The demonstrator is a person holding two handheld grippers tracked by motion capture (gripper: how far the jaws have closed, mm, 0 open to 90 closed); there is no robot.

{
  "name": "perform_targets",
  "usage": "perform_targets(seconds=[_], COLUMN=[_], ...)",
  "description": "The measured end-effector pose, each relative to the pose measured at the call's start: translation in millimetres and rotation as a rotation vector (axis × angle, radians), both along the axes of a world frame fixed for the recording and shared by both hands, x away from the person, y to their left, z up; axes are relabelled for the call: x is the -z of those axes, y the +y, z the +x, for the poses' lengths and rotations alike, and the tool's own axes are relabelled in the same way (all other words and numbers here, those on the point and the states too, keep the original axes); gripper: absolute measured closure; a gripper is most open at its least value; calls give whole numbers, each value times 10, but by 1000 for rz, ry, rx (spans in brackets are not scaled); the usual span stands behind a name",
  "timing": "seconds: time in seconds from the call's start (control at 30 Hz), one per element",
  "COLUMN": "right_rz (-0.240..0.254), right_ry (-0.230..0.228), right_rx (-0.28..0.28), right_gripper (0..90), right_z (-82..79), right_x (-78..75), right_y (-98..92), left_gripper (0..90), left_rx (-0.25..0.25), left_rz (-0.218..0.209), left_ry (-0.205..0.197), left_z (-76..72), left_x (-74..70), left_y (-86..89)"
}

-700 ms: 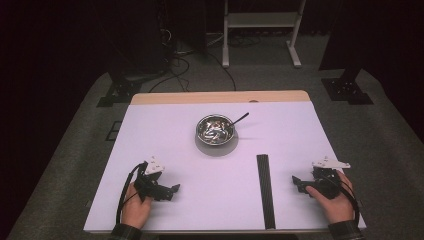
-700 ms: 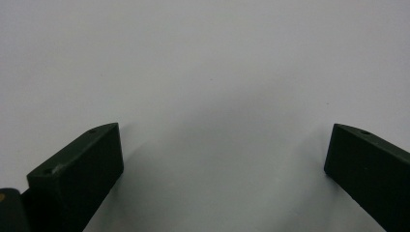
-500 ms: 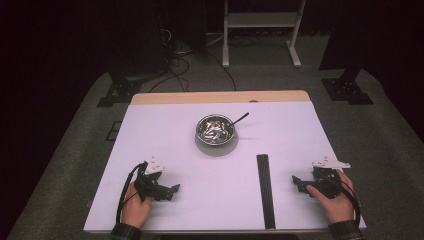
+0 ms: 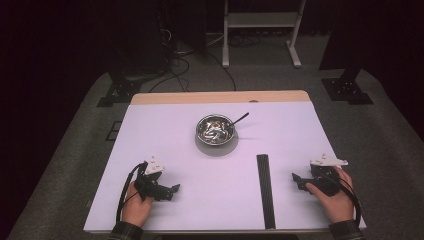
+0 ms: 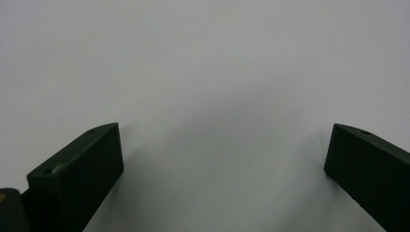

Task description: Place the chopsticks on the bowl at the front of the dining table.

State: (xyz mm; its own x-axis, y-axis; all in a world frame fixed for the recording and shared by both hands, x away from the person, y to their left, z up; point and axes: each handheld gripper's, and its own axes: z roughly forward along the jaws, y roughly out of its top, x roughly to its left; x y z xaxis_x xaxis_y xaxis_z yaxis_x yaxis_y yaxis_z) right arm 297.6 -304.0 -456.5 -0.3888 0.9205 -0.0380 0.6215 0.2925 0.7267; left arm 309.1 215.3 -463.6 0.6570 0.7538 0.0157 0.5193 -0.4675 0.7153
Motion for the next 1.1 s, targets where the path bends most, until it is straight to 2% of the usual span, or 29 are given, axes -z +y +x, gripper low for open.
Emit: perform_targets(seconds=[0.37, 0.4, 0.7, 0.93, 1.1], right_rz=[26, 27, 54, 59, 84], right_ry=[4, 12, 18, 16, 27], right_rx=[-32, -37, -65, -82, -108], right_gripper=[230, 261, 270, 299, 345], right_z=[81, 90, 134, 207, 269], right_x=[-47, -51, -107, -141, -166], right_y=[25, 39, 106, 146, 173], left_gripper=[0, 0, 0, 0, 0], left_rx=[-1, 0, 0, -2, -4], left_rz=[-1, -1, -1, 2, 2], left_ry=[-1, -1, -1, -2, -3], left_z=[-2, -1, 0, -5, -8], left_x=[1, 1, 1, 0, 0], left_y=[0, 1, 2, 0, 1])
